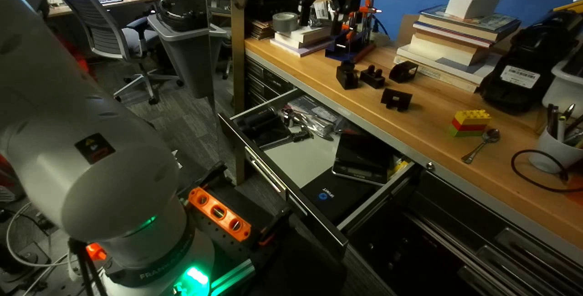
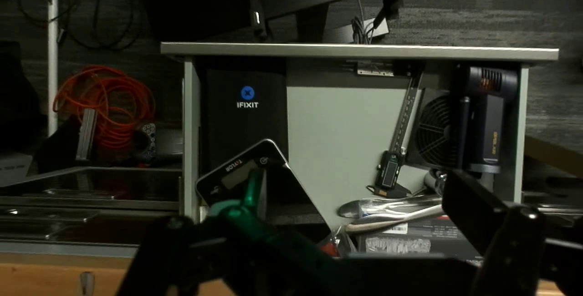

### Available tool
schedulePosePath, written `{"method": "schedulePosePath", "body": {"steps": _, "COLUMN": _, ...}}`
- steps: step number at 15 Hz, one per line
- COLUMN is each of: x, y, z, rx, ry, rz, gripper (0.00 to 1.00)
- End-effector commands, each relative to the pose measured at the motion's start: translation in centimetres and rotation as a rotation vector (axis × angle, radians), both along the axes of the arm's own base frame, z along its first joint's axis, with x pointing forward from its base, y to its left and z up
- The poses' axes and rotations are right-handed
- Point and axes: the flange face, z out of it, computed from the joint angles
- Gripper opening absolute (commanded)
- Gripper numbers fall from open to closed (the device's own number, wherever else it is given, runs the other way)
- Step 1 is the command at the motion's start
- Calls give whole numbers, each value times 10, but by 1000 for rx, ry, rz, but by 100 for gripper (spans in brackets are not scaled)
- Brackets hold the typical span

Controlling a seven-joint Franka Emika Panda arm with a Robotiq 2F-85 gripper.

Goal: Open the top middle drawer then remove two black objects from the drawer

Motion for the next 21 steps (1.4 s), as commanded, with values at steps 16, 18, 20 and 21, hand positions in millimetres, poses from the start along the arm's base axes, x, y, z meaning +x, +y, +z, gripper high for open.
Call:
{"method": "schedulePosePath", "body": {"steps": 16, "x": -172, "y": -46, "z": 33, "rx": 14, "ry": -230, "rz": 119, "gripper": 100}}
{"method": "schedulePosePath", "body": {"steps": 18, "x": -172, "y": -44, "z": 30, "rx": 14, "ry": -240, "rz": 122, "gripper": 100}}
{"method": "schedulePosePath", "body": {"steps": 20, "x": -173, "y": -42, "z": 27, "rx": 15, "ry": -246, "rz": 127, "gripper": 100}}
{"method": "schedulePosePath", "body": {"steps": 21, "x": -173, "y": -42, "z": 26, "rx": 15, "ry": -250, "rz": 127, "gripper": 100}}
